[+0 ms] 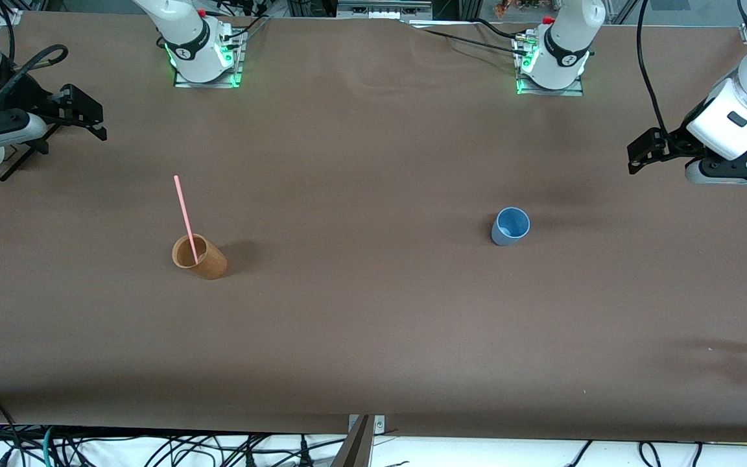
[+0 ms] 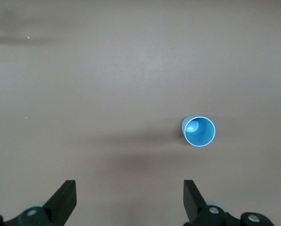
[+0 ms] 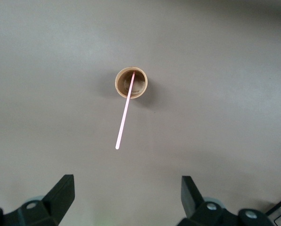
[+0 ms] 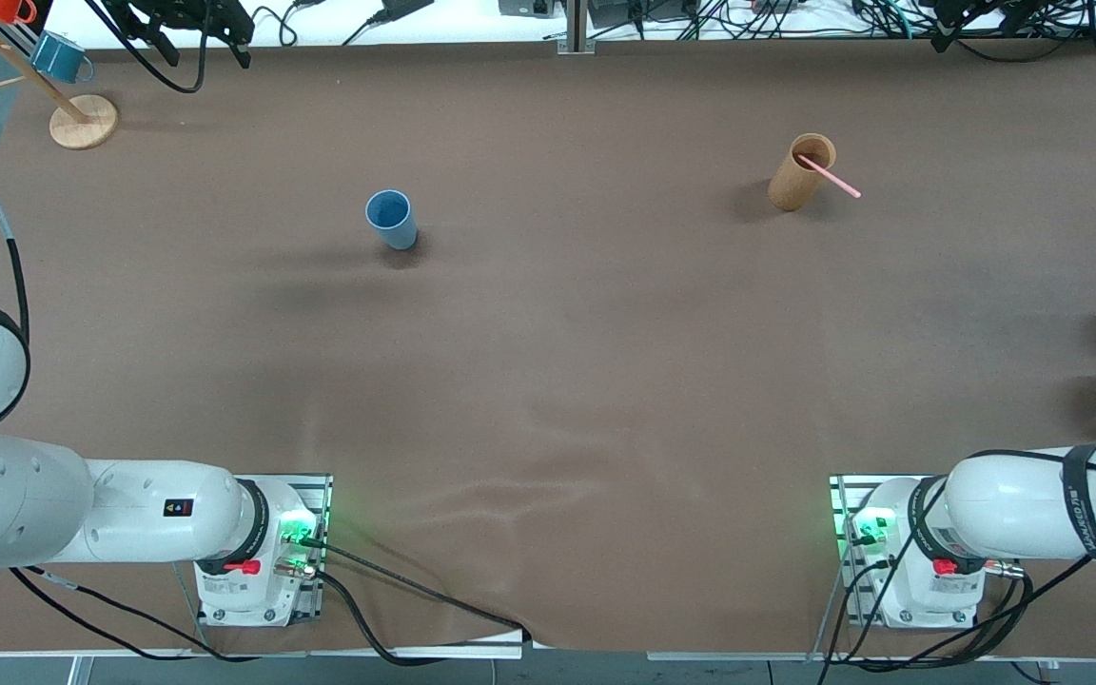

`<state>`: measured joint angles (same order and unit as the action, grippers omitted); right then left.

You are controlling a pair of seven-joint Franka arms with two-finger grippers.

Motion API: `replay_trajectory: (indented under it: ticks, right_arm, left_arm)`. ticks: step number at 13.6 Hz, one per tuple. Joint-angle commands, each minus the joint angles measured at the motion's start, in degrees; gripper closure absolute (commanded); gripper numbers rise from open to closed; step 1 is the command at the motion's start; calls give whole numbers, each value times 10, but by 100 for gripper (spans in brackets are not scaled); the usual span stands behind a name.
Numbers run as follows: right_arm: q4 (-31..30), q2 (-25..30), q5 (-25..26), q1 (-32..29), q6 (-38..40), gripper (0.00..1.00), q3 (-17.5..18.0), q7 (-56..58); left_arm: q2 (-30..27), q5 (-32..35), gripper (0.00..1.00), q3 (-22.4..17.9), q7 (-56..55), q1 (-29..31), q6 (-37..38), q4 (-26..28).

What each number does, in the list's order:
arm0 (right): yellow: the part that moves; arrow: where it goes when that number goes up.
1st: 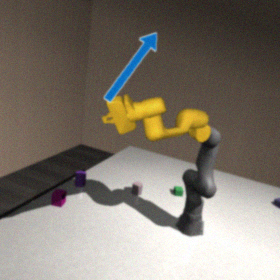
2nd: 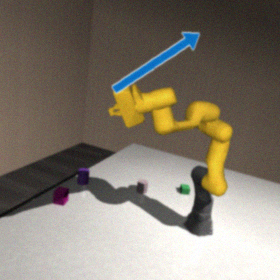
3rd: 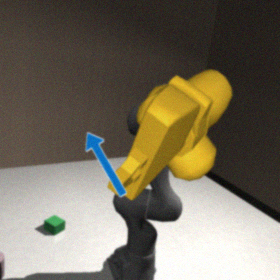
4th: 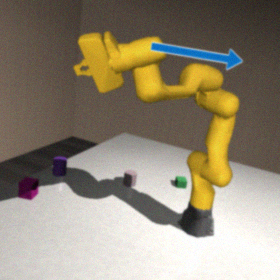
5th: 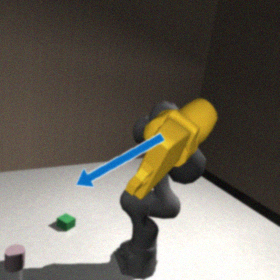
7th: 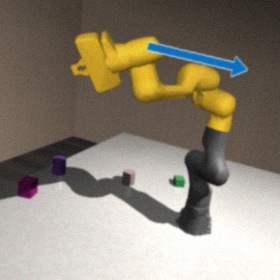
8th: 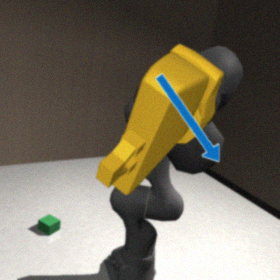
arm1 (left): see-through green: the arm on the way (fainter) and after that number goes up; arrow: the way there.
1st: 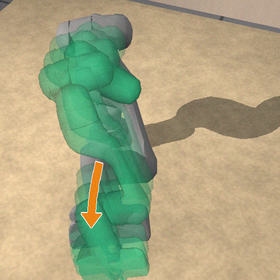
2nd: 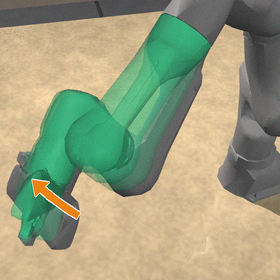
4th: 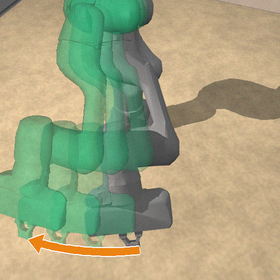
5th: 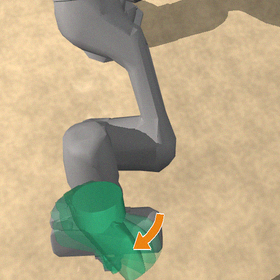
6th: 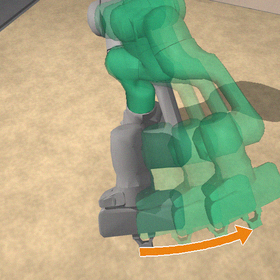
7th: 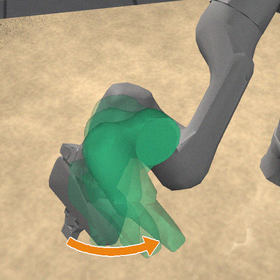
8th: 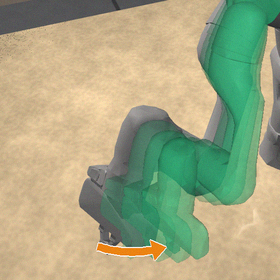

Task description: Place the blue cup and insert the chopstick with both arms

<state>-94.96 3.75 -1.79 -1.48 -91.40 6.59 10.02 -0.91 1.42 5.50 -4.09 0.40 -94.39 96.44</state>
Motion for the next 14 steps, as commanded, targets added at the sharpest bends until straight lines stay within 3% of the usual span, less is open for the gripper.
replay_trajectory:
  ticks: [1, 5, 7, 10, 11, 13, 14]
  right_arm:
    - [-40, 10, -2, -1, -17, 0, -1, 9]
    - [-116, -59, 0, 3, -133, 0, 6, 8]
    - [-117, -127, 0, 3, -167, 0, 28, 3]
    - [-159, -141, 2, 5, -219, 0, 36, -29]
    - [-176, -141, 2, 4, -236, 1, 40, -29]
    - [-193, -153, 3, 4, -266, 11, 39, -30]
    - [-205, -165, 2, 4, -289, 30, 40, -31]
  left_arm:
    - [11, 6, 0, 1, 6, 1, 15, -20]
    - [11, 5, 0, 2, 1, 0, 15, -20]
    - [14, -10, 0, 3, 0, -1, 17, -19]
    - [70, -21, 0, 4, 23, -9, 81, -13]
    - [92, -34, 0, 7, 22, -14, 73, -11]
    - [123, -33, 0, 14, 27, -22, 37, 0]
    - [129, -21, 0, 45, 26, -30, -25, 37]
